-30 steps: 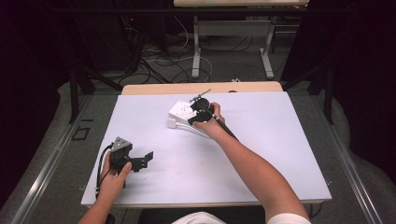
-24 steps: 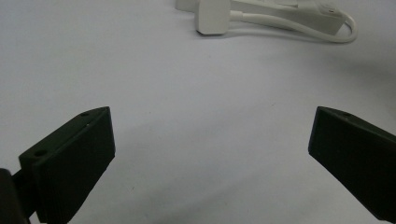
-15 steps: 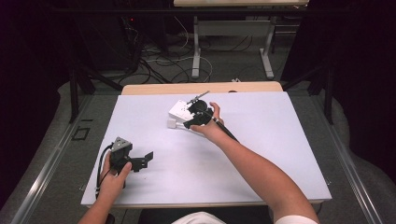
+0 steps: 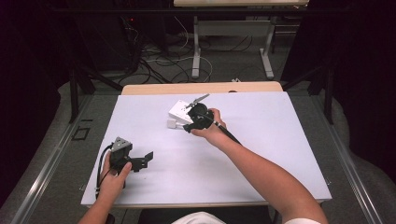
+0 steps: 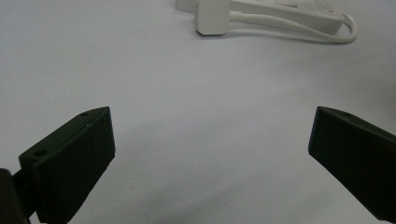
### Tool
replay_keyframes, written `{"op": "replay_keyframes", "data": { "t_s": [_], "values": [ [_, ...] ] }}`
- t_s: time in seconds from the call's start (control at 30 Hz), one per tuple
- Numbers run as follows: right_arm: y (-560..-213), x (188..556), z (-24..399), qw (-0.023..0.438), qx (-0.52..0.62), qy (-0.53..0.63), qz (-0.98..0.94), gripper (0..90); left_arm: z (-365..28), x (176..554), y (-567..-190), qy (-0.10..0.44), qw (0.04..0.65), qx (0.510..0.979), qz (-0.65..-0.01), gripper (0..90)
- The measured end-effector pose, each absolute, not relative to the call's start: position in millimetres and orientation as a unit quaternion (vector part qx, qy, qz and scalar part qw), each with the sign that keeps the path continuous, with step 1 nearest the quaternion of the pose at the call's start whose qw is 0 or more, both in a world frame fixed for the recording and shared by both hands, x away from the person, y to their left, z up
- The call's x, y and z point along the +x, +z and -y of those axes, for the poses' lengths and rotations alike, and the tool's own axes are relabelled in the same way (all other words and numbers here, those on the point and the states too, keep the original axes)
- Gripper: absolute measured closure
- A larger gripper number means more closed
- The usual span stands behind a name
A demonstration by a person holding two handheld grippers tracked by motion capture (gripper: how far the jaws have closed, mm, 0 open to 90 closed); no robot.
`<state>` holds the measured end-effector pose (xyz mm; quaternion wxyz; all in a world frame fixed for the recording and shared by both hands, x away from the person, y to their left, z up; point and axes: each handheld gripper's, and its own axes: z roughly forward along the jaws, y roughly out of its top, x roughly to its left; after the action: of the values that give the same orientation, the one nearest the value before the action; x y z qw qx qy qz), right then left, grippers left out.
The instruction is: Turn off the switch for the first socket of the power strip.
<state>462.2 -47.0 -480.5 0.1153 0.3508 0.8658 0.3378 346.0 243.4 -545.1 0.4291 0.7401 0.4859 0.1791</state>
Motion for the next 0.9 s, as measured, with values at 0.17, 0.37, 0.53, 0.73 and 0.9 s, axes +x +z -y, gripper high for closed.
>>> {"op": "replay_keyframes", "data": {
  "t_s": [0.17,0.37,0.53,0.73,0.9],
  "values": [
    [-480,459,55,0.118,0.361,0.35,-0.856,46.2,-243,346,-545,0.18,0.429,0.74,-0.485,0.5],
    [-481,456,68,0.124,0.374,0.355,-0.848,36.5,-243,346,-546,0.18,0.429,0.739,-0.487,0.5],
    [-479,451,80,0.122,0.389,0.36,-0.839,28.5,-243,346,-545,0.179,0.429,0.74,-0.487,0.6],
    [-477,445,97,0.135,0.396,0.352,-0.837,17.6,-243,346,-546,0.179,0.428,0.739,-0.488,0.6],
    [-474,441,111,0.144,0.406,0.359,-0.828,14.1,-243,346,-546,0.18,0.427,0.74,-0.487,0.6]
  ]
}}
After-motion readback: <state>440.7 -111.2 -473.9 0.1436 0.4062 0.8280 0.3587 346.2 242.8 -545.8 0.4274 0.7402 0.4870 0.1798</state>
